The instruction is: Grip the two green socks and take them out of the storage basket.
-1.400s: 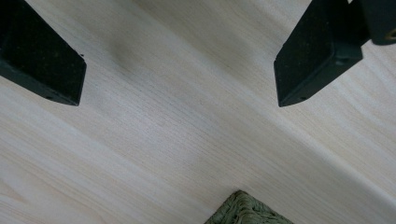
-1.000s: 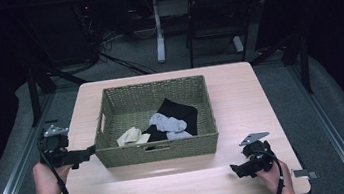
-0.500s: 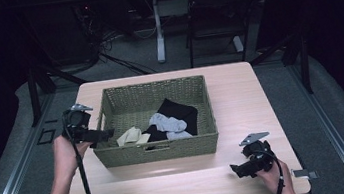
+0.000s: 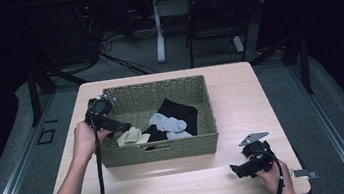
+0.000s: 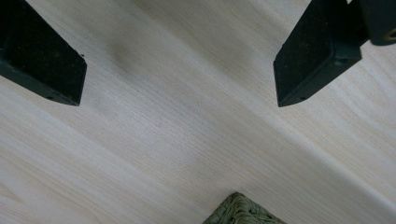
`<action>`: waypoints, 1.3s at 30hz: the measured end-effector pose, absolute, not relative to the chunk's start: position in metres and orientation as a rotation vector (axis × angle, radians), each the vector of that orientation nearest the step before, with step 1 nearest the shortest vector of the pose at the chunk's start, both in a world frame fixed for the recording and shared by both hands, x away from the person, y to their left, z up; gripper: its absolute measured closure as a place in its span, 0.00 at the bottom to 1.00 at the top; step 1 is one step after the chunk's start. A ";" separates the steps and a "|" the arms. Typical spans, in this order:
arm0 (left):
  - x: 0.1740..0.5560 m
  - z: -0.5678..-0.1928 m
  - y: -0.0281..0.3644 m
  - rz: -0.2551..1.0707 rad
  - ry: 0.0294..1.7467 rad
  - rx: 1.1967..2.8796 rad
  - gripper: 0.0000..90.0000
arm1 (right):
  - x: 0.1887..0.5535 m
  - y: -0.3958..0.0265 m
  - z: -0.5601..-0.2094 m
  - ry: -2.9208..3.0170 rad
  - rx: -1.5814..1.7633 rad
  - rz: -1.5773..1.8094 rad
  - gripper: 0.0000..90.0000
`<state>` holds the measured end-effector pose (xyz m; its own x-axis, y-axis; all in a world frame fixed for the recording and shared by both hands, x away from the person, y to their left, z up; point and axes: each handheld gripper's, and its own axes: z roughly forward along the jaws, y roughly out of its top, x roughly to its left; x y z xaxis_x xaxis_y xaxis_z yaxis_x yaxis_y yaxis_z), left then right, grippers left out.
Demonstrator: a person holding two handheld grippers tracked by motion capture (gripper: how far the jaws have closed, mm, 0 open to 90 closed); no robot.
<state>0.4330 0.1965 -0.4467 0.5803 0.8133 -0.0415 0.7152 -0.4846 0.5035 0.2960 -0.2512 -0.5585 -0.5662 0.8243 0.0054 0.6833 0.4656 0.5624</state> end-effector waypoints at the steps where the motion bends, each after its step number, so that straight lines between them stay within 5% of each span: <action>1: 0.436 -0.449 0.195 0.272 1.220 2.354 0.00 | 0.296 -0.251 -0.558 2.450 1.291 0.758 0.02; 9: 0.450 -0.463 0.181 0.226 1.221 2.421 0.03 | 0.296 -0.251 -0.558 2.449 1.290 0.758 0.02; 28: 0.472 -0.494 0.160 0.088 1.257 2.603 0.38 | 0.296 -0.251 -0.558 2.456 1.289 0.764 0.03; 34: 0.479 -0.507 0.152 0.046 1.278 2.676 0.57 | 0.295 -0.252 -0.558 2.446 1.300 0.774 0.03; 39: 0.477 -0.507 0.149 0.068 1.250 2.692 0.88 | 0.295 -0.253 -0.557 2.443 1.302 0.772 0.03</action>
<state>0.4769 0.1494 -0.5075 0.6472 0.7617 -0.0311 0.7538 -0.6333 0.1756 0.2949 -0.2526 -0.5574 -0.5610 0.8277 0.0139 0.6855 0.4551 0.5683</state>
